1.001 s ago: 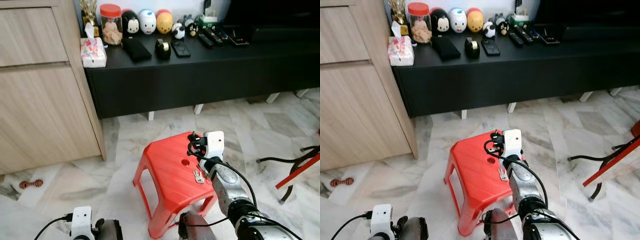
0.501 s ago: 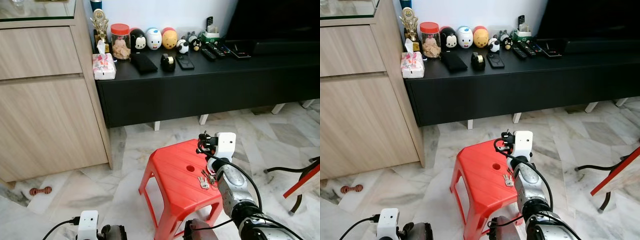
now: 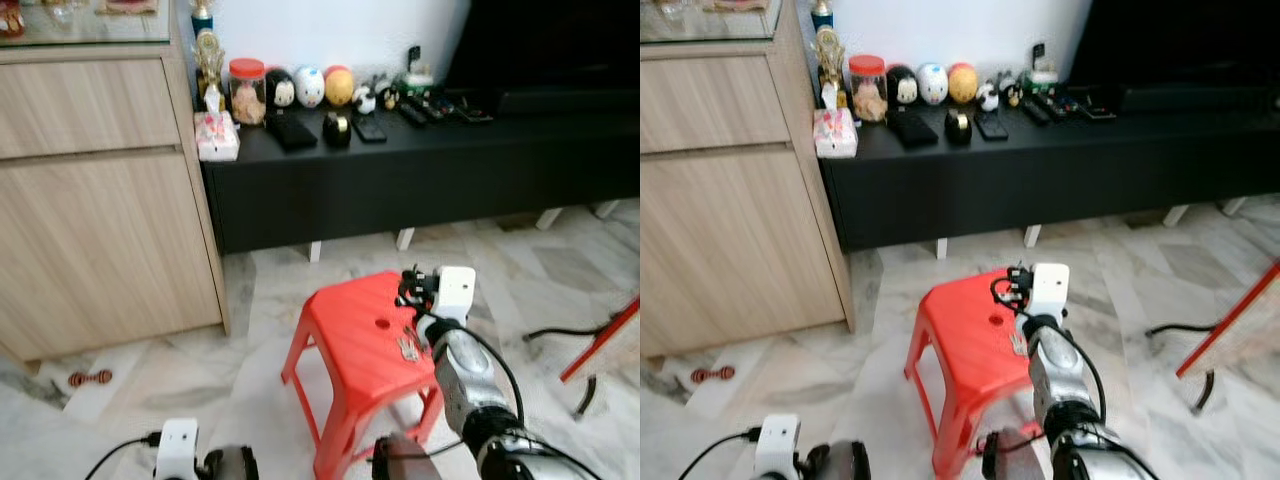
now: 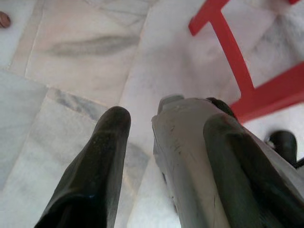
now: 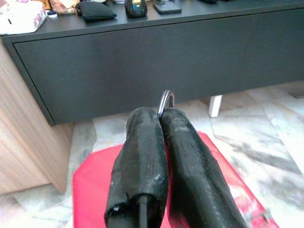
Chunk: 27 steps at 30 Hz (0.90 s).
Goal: Hang keys on a hook
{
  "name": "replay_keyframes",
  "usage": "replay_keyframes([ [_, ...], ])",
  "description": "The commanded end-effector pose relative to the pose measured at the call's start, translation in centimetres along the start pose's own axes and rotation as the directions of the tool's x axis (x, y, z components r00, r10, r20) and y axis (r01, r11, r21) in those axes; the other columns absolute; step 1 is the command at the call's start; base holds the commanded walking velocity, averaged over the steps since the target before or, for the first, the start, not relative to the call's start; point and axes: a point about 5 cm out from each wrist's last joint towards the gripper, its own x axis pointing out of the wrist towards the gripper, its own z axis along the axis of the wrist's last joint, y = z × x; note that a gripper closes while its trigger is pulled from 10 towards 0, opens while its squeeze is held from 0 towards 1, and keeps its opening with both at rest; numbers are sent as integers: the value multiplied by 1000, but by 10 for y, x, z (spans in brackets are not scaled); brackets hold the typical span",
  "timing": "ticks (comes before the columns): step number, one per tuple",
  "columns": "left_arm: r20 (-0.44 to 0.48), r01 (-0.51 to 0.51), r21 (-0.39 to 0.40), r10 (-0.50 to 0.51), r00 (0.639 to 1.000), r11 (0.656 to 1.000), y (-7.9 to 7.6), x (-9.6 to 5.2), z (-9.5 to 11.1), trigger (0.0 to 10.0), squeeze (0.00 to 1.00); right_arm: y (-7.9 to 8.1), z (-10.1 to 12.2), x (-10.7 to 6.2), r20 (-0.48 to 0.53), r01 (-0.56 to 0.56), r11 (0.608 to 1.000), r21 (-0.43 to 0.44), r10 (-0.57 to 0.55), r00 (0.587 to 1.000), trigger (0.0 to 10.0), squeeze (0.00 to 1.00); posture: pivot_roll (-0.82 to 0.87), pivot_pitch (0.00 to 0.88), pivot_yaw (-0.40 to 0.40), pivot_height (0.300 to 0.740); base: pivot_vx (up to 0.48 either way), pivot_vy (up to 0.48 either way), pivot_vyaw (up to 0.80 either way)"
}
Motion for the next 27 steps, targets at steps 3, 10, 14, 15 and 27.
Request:
replay_keyframes([
  [3, -121, 24, -10, -25, 992, 1000, -9, -7, -29, 10000, 0, -8, 3, 0, 4, 28, 1000, 9, -28, 1000, 10000, 0, 67, 0, -88, 665, -205, 0, 0],
  [10, -125, 18, -16, -19, 992, 1000, -9, -7, -29, 10000, 0, -6, 3, 0, 7, 33, 999, 18, -33, 999, 10000, 0, 67, 0, -84, 715, 0, 0, 0],
  [14, -122, 15, -22, -18, 992, 1000, -8, -7, -28, 10000, 0, -5, 2, 1, 0, 38, 999, 22, -38, 999, 10000, 0, 72, 0, -84, 740, 0, 0, 0],
  [15, -122, 14, -24, -17, 992, 1000, -8, -7, -28, 10000, 0, -6, 2, 1, 0, 40, 999, 21, -40, 999, 10000, 0, 72, 0, -84, 740, 0, 0, 0],
  [27, -127, -2, -64, -6, 992, 998, -8, -7, -31, 10000, 0, -16, 11, 0, 48, 82, 997, 10, -83, 995, 10000, 0, 47, 0, -89, 740, 0, 0, 0],
])
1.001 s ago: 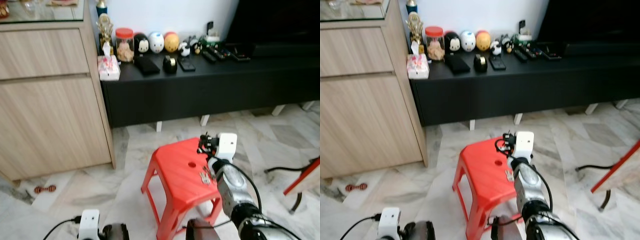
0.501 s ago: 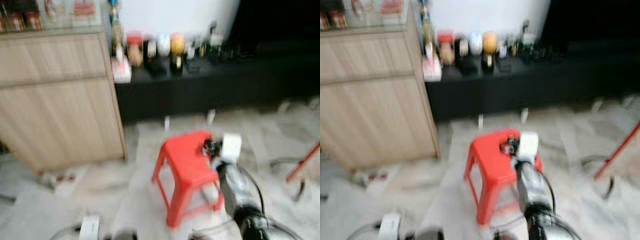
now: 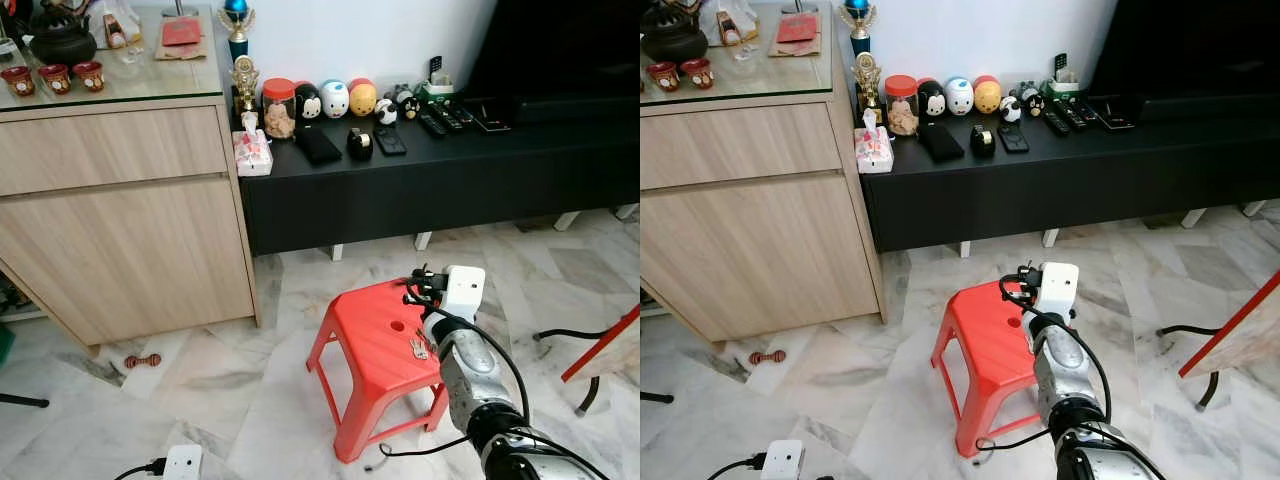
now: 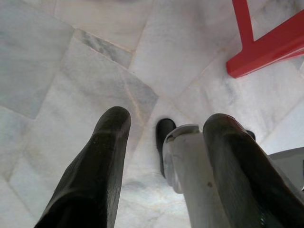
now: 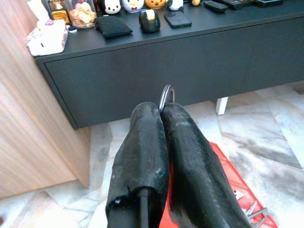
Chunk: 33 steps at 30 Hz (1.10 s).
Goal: Hang keys on a hook
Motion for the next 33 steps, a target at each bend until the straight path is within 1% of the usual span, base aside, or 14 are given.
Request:
replay_keyframes([
  [1, -27, -5, -28, 5, 1000, 1000, -2, -1, -8, 10000, 0, -6, 5, -1, 29, 23, 1000, -4, -23, 999, 10000, 0, 46, 0, -90, 740, 0, 0, 0],
  [4, -27, 2, -27, -3, 1000, 1000, -4, -2, -9, 10000, 0, -8, 5, -3, 47, 27, 1000, 3, -27, 999, 10000, 0, 44, 0, -96, 740, 0, 0, 0],
  [13, -37, 15, -15, -16, 999, 1000, -8, -2, -13, 10000, 0, -9, 0, -7, 51, 64, 998, 11, -64, 997, 10000, 0, 39, 0, -103, 740, 0, 0, 0],
  [18, -34, 19, 12, -19, 999, 1000, -10, -2, -13, 10000, 0, -9, -1, -7, 54, 76, 997, 14, -77, 996, 10000, 0, 41, 0, -106, 740, 0, 0, 0],
  [22, -29, 21, 11, -21, 999, 1000, -11, -2, -12, 10000, 0, -10, -2, -8, 41, 81, 997, 13, -81, 996, 10000, 0, 43, 0, -110, 740, 0, -274, 0],
  [24, -29, 22, 12, -22, 999, 1000, -12, -2, -11, 10000, 0, -13, -7, -10, 12, 90, 996, -3, -89, 996, 10000, 0, 46, 0, -115, 740, 0, -289, 0],
  [26, -16, 24, 7, -24, 1000, 1000, -14, 0, -8, 10000, 0, -22, -21, -20, -35, 115, 993, -32, -116, 993, 10000, 0, 45, 0, -121, 740, 0, -283, 0],
  [27, -16, 24, 7, -24, 1000, 1000, -14, 0, -8, 10000, 0, -22, -21, -20, -35, 115, 993, -32, -116, 993, 10000, 0, 45, 0, -121, 740, 0, -285, 0],
  [29, -12, 24, 7, -23, 1000, 1000, -14, 0, -7, 10000, 0, -29, -37, -33, -75, 138, 989, -50, -142, 987, 10000, 0, 37, 0, -119, 740, 0, -285, 0],
  [30, -12, 24, 7, -23, 1000, 1000, -14, 0, -7, 10000, 0, -29, -37, -33, -75, 138, 989, -50, -142, 987, 10000, 0, 37, 0, -119, 740, 0, -285, 0],
  [31, -12, 22, 7, -22, 1000, 1000, -14, 0, -6, 10000, 0, -35, -52, -44, -146, 166, 984, -64, -174, 974, 10000, 0, 28, 0, -120, 740, 0, -285, 0],
  [32, -12, 22, 7, -22, 1000, 1000, -14, 0, -6, 10000, 0, -35, -52, -44, -146, 166, 984, -64, -174, 974, 10000, 0, 28, 0, -120, 740, 0, -285, 0],
  [33, -12, 22, 8, -22, 1000, 1000, -14, 0, -6, 10000, 0, -40, -65, -52, -212, 194, 979, -62, -203, 956, 10000, 0, 25, 0, -119, 740, 0, -281, 0],
])
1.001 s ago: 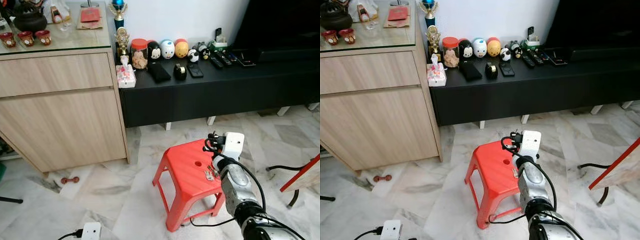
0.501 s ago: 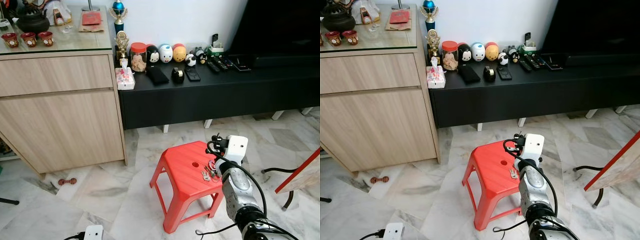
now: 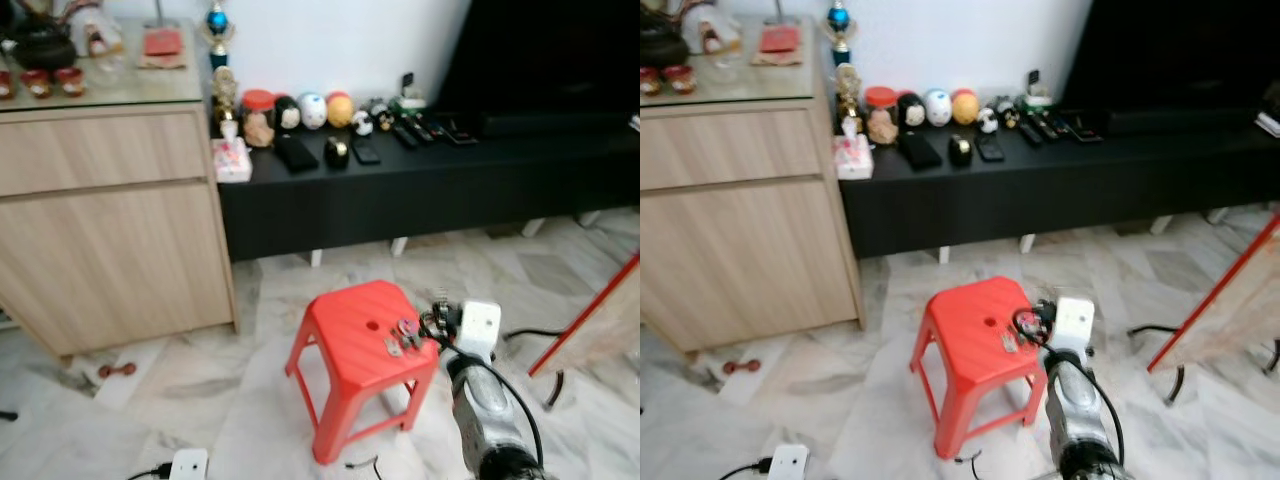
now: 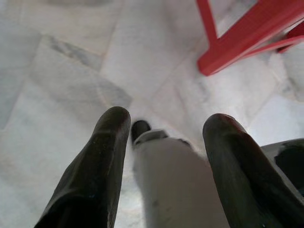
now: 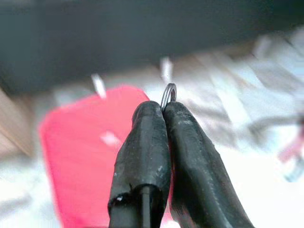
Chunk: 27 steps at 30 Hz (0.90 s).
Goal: Hang keys on a hook
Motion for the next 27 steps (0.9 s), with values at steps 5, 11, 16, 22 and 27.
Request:
replay_keyframes([
  [5, -10, 8, 14, -8, 1000, 1000, -1, -1, -3, 10000, 0, -16, -48, -22, -242, 132, 989, 71, -112, 964, 10000, 0, 19, 0, -102, 740, 0, -284, 0],
  [11, 1, 12, 39, -12, 1000, 999, 1, 0, 1, 10000, 0, -23, -68, -35, -340, 171, 985, 3, -159, 927, 10000, 0, 7, 0, -78, 740, 0, -279, 0],
  [16, -1, 9, 41, -9, 1000, 999, 4, 0, 1, 10000, 0, -22, -66, -34, -325, 178, 984, 26, -161, 932, 10000, 0, 3, 0, -74, 740, 0, -277, 0],
  [22, -8, 9, 42, -9, 1000, 999, 6, -1, 0, 10000, 0, -22, -56, -27, -289, 182, 983, 21, -169, 942, 10000, 0, 10, 1, -70, 740, 0, -283, 0],
  [27, -10, 8, 40, -8, 1000, 999, 6, -1, 1, 10000, 0, -17, -45, -19, -240, 179, 983, 44, -163, 957, 10000, 0, 12, 7, -69, 740, 0, -280, 0],
])
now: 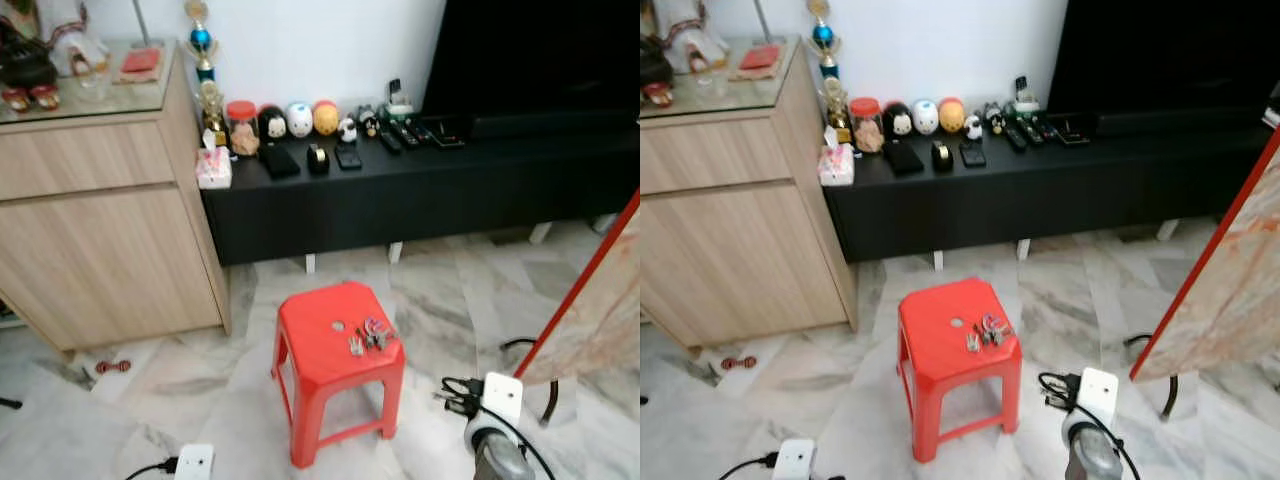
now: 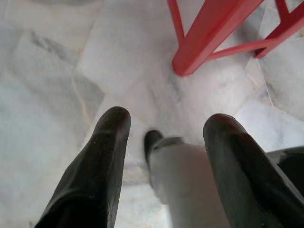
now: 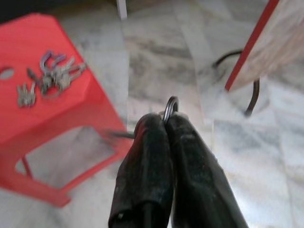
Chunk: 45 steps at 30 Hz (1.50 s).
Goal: Hang keys on a hook
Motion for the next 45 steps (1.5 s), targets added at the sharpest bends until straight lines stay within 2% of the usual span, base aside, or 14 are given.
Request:
replay_keyframes([
  [1, -19, 1, 18, 0, 1000, 1000, 1, -1, -4, 10000, 0, 5, 7, 2, 31, -11, 1000, 16, 11, 999, 10000, 0, 12, 7, -69, 740, 0, -277, 0],
  [19, -27, 7, 9, -7, 1000, 1000, -4, -1, -8, 10000, 0, 1, 17, 4, 75, -17, 1000, 7, 16, 997, 10000, 0, 15, 0, -85, 740, 0, -288, 0],
  [30, -39, 18, 14, -17, 999, 1000, -7, -2, -12, 10000, 0, 9, 34, 8, 139, -38, 996, -75, 48, 989, 10000, 0, 10, 0, -88, 740, 0, -294, 0],
  [45, -57, 20, 28, -19, 998, 999, -5, -5, -19, 10000, 0, 17, 39, 7, 175, -49, 996, -79, 62, 983, 10000, 0, 13, 0, -80, 740, 0, -292, 0],
])
